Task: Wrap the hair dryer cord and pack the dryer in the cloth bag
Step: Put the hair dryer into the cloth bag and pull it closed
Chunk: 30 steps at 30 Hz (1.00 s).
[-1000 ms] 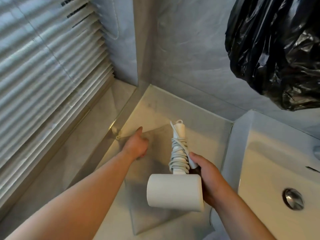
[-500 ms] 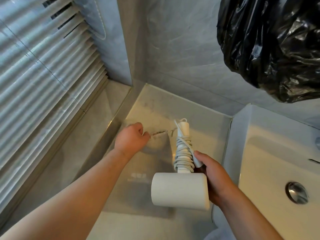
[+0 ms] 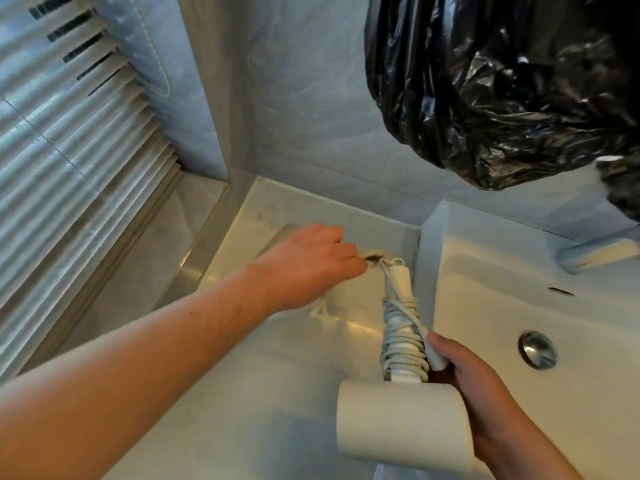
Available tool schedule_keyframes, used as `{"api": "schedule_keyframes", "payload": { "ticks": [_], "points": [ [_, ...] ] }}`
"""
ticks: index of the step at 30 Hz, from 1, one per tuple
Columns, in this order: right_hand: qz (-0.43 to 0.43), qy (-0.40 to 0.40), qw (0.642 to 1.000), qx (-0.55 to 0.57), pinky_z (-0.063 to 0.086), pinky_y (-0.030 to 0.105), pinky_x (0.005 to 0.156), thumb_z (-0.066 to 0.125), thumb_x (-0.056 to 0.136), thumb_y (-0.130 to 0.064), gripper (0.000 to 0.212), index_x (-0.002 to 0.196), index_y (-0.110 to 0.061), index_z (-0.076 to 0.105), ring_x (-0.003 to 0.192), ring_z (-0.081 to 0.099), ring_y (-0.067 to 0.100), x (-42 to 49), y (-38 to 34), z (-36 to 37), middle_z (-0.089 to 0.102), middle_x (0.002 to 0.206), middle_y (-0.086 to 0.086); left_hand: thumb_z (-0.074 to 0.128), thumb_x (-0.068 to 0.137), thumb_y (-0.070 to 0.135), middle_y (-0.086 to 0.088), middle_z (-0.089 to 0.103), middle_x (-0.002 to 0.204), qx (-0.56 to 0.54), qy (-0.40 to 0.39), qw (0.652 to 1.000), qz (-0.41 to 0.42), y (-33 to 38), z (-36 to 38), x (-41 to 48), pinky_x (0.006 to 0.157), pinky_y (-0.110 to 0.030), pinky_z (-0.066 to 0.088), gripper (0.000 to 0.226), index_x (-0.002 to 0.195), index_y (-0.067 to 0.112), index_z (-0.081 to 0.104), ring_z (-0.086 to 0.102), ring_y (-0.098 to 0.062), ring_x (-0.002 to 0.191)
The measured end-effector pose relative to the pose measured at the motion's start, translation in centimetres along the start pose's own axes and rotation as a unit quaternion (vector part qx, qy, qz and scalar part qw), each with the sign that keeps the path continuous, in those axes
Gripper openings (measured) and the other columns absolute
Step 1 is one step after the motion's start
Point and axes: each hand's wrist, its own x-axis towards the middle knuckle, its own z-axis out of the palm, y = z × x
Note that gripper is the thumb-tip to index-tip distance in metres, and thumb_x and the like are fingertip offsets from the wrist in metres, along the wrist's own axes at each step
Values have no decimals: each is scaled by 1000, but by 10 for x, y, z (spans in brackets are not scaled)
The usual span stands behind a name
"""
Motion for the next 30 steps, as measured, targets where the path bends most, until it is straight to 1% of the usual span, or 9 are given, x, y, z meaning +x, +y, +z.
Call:
{"api": "schedule_keyframes", "payload": {
  "ticks": [3, 6, 8, 11, 16, 18, 22, 25, 30],
  "points": [
    [-2, -7, 1000, 19, 52, 41, 71, 53, 76, -28, 38, 80, 0, 78, 65, 67, 34, -13, 5, -12, 69, 85, 26, 64, 70, -3, -6, 66, 82, -6, -2, 1000, 28, 0, -3, 2, 63, -38, 48, 52, 119, 13, 63, 56, -32, 75],
    [8, -7, 999, 40, 54, 40, 67, 53, 77, -27, 37, 79, 1, 78, 64, 65, 34, -18, 18, -19, 67, 82, 24, 59, 75, -4, -12, 68, 96, -115, -68, 989, -56, 12, 24, -24, 71, -41, 56, 47, 119, 12, 61, 61, -35, 89],
    [15, -2, 999, 45, 51, 40, 69, 51, 83, -26, 37, 82, 1, 76, 64, 64, 34, -18, 30, -24, 67, 81, 24, 59, 84, 6, -12, 64, 109, -189, -166, 958, -138, 29, 46, -43, 87, -37, 51, 29, 113, 12, 63, 59, -33, 103],
    [19, 4, 999, 28, 48, 41, 71, 53, 85, -27, 36, 82, 0, 76, 66, 64, 34, -16, 52, -22, 67, 81, 24, 64, 88, 19, -11, 60, 116, -240, -256, 894, -277, 43, 70, -65, 90, -28, 42, 24, 110, 8, 67, 58, -28, 109],
    [21, 12, 999, 21, 51, 38, 67, 53, 87, -26, 34, 93, 0, 72, 67, 65, 32, -6, 100, -4, 68, 84, 24, 62, 83, 41, -2, 60, 115, -129, -269, 884, -361, 36, 84, -104, 91, -31, 44, 36, 113, 22, 67, 55, -25, 110],
    [21, 21, 999, 22, 51, 39, 71, 55, 88, -27, 34, 97, 1, 72, 71, 66, 33, -1, 121, 6, 68, 87, 25, 61, 85, 38, -2, 63, 104, -182, -261, 865, -388, 35, 85, -114, 83, -30, 47, 26, 101, 20, 70, 60, -24, 102],
    [48, 27, 998, 11, 49, 43, 83, 58, 86, -30, 34, 93, -1, 75, 78, 66, 34, 14, 157, 22, 69, 92, 25, 64, 87, 23, -6, 67, 75, -327, -149, 815, -455, 33, 88, -125, 62, -27, 42, 16, 76, 12, 68, 62, -23, 74],
    [70, 27, 997, -14, 49, 44, 86, 59, 87, -33, 37, 97, -1, 75, 85, 64, 35, 24, 176, 31, 69, 96, 25, 62, 90, 26, -2, 66, 78, -310, -146, 830, -439, 38, 80, -127, 64, -26, 42, 13, 80, 18, 66, 59, -21, 75],
    [65, 22, 997, -40, 50, 39, 81, 59, 89, -35, 36, 97, -4, 75, 82, 66, 32, 46, 183, 44, 73, 94, 21, 56, 95, 32, -2, 69, 111, -231, -183, 882, -367, 51, 64, -125, 80, -31, 49, 23, 113, 23, 68, 62, -24, 99]
  ]
}}
